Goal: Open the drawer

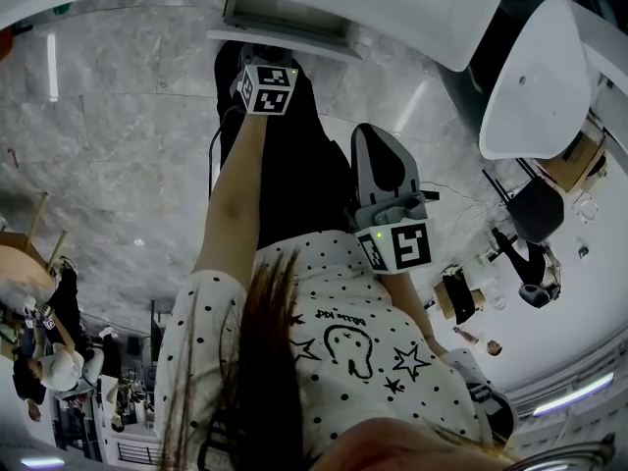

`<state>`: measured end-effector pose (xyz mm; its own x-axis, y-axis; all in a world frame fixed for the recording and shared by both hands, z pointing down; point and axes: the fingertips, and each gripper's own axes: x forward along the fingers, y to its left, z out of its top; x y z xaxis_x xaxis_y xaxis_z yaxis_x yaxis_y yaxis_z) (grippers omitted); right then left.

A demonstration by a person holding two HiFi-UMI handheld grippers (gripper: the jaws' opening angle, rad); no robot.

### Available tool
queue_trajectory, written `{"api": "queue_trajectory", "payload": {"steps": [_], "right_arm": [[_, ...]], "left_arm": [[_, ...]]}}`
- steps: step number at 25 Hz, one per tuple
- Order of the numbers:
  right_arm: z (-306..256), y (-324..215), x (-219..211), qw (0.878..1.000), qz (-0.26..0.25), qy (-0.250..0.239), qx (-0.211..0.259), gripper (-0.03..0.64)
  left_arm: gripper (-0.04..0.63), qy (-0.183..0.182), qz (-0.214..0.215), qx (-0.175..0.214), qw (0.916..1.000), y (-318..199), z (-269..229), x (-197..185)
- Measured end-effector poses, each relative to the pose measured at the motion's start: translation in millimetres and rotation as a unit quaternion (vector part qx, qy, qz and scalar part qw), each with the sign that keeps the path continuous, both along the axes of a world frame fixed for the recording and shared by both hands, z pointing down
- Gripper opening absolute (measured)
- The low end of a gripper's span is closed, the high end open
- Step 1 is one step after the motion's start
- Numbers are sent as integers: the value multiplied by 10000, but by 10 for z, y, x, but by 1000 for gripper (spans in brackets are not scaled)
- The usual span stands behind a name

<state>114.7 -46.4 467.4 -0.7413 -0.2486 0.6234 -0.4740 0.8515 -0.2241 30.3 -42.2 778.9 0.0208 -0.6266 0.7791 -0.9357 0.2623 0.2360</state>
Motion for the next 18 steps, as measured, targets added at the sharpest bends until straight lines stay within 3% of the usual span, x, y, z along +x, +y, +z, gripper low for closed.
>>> {"api": "queue_trajectory", "payload": {"steps": [18], "right_arm": [[-57, -91, 13, 9999, 90, -62, 40, 15]], "left_arm": [[129, 37, -36, -52, 10000, 26, -56, -19]]}}
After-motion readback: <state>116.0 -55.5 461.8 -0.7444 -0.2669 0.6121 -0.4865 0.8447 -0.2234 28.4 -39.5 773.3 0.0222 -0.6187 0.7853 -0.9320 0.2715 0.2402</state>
